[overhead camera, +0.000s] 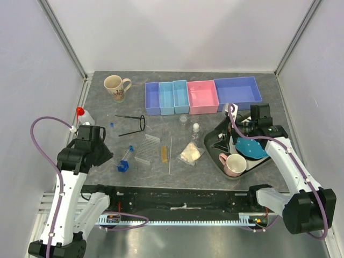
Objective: Organize the chemistry lab equipment
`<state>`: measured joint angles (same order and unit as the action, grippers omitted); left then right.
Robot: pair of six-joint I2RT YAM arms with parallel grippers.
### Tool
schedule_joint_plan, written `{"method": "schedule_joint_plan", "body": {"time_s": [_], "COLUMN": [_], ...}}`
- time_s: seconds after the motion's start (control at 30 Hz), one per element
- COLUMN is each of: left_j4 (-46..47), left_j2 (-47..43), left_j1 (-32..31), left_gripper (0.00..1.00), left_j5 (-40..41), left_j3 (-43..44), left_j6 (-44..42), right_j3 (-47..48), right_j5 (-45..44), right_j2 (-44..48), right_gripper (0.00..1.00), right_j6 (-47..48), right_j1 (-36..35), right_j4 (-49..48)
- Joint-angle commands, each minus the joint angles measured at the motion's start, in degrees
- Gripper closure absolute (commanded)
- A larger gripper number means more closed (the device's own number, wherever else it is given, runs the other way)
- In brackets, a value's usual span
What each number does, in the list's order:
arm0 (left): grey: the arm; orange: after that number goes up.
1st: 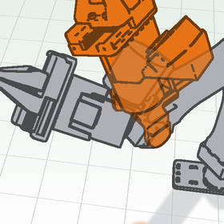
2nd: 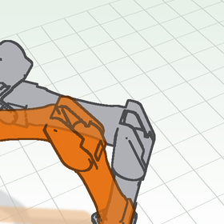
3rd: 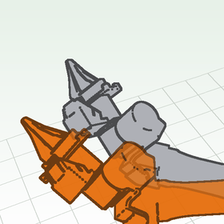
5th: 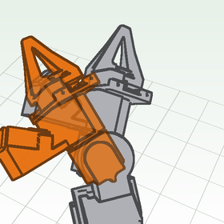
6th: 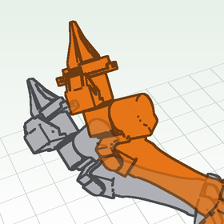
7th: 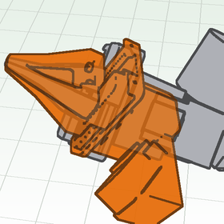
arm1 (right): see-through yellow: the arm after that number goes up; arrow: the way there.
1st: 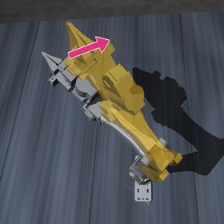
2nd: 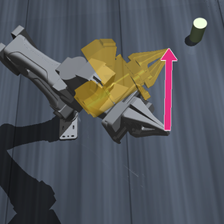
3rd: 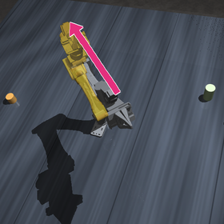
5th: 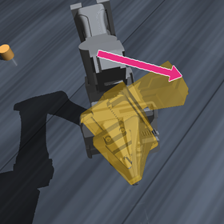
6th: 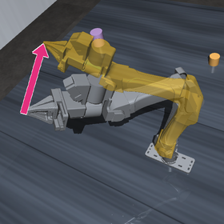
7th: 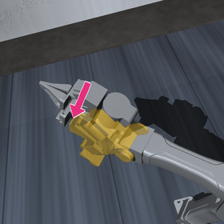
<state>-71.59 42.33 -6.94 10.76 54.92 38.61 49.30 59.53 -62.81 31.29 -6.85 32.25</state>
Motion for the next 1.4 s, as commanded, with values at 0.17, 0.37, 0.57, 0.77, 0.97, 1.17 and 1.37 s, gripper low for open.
{"method": "schedule_joint_plan", "body": {"time_s": [0.17, 0.37, 0.57, 0.77, 0.97, 1.17, 1.37], "left_j4": [3.46, 12.60, 28.42, 35.55, 39.68, 41.88, 42.85], "left_j2": [-0.14, 1.62, 3.11, 6.45, 9.09, 10.14, 9.88], "left_j1": [-0.09, -0.70, -1.14, -4.66, -8.61, -9.85, -9.94], "left_gripper": [0.87, 0.87, 0.87, 0.87, 0.87, 0.87, 0.87], "left_j5": [-21.81, -39.13, -49.52, -50.14, -49.35, -48.73, -48.82], "left_j3": [5.82, 5.47, 0.02, -0.25, -0.86, -1.92, -2.62], "left_j6": [-4.77, -2.24, 3.56, 6.03, 7.53, 8.41, 8.32], "right_j3": [5.52, 16.59, 23.37, 29.18, 30.50, 30.59, 29.89], "right_j5": [3.40, 0.86, -5.19, -10.22, -13.03, -13.56, -12.60], "right_j2": [-3.28, -10.40, -18.65, -23.85, -26.40, -27.54, -26.67], "right_gripper": [0.02, 0.02, 0.02, 0.02, 0.02, 0.16, 0.48], "right_j6": [12.90, 14.51, 3.80, -3.68, -7.38, -8.35, -9.14], "right_j1": [-8.61, -19.50, -30.05, -34.45, -37.53, -40.17, -40.35], "right_j4": [8.06, 11.88, 4.41, 1.86, 0.88, 0.80, 0.18]}}
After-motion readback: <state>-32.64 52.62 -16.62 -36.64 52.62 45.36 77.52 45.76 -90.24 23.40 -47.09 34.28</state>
